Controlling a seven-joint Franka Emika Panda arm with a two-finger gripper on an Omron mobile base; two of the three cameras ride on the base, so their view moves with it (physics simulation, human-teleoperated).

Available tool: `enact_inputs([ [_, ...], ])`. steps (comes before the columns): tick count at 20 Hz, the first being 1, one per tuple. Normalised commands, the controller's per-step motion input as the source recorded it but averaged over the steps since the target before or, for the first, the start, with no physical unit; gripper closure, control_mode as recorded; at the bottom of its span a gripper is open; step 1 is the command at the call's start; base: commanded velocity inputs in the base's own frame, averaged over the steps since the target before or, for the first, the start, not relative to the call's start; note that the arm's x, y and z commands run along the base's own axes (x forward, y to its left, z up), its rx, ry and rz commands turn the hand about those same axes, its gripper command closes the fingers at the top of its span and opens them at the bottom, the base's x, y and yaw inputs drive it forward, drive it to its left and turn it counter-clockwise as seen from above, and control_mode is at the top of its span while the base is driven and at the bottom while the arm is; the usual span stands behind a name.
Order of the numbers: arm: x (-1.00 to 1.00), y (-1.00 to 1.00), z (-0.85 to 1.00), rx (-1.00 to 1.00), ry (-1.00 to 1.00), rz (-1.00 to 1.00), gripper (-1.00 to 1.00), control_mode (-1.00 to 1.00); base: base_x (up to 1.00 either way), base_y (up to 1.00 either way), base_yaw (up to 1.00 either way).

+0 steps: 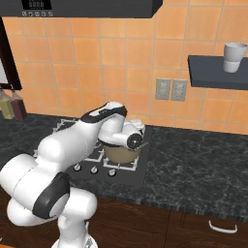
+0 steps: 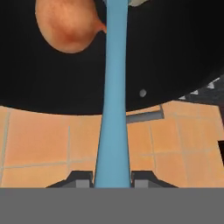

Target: Put the garlic and onion in the pot. Retrieve the spatula and lightly stir the vegetables in the pot.

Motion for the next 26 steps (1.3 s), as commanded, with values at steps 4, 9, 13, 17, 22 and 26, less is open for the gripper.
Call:
enact_inputs([
  [4, 0.36, 0.00, -0.26, 0.13, -0.27, 0.09, 1.00, -1.00, 0.00, 0.00, 0.00],
  [9, 0.46, 0.00, -0.42, 0.02, -0.32, 0.07, 1.00, -1.00, 0.00, 0.00, 0.00],
  [13, 0.21, 0.00, -0.21, 0.00, -0.39, 0.05, 1.00, -1.00, 0.00, 0.00, 0.00],
  [17, -0.04, -0.02, 0.00, 0.01, -0.42, 0.05, 1.00, -1.00, 0.00, 0.00, 0.00],
  [22, -0.16, 0.00, -0.03, 0.00, -0.22, 0.00, 1.00, -1.00, 0.00, 0.00, 0.00],
  [26, -0.44, 0.00, -0.11, 0.00, -0.03, 0.00, 1.00, -1.00, 0.00, 0.00, 0.00],
])
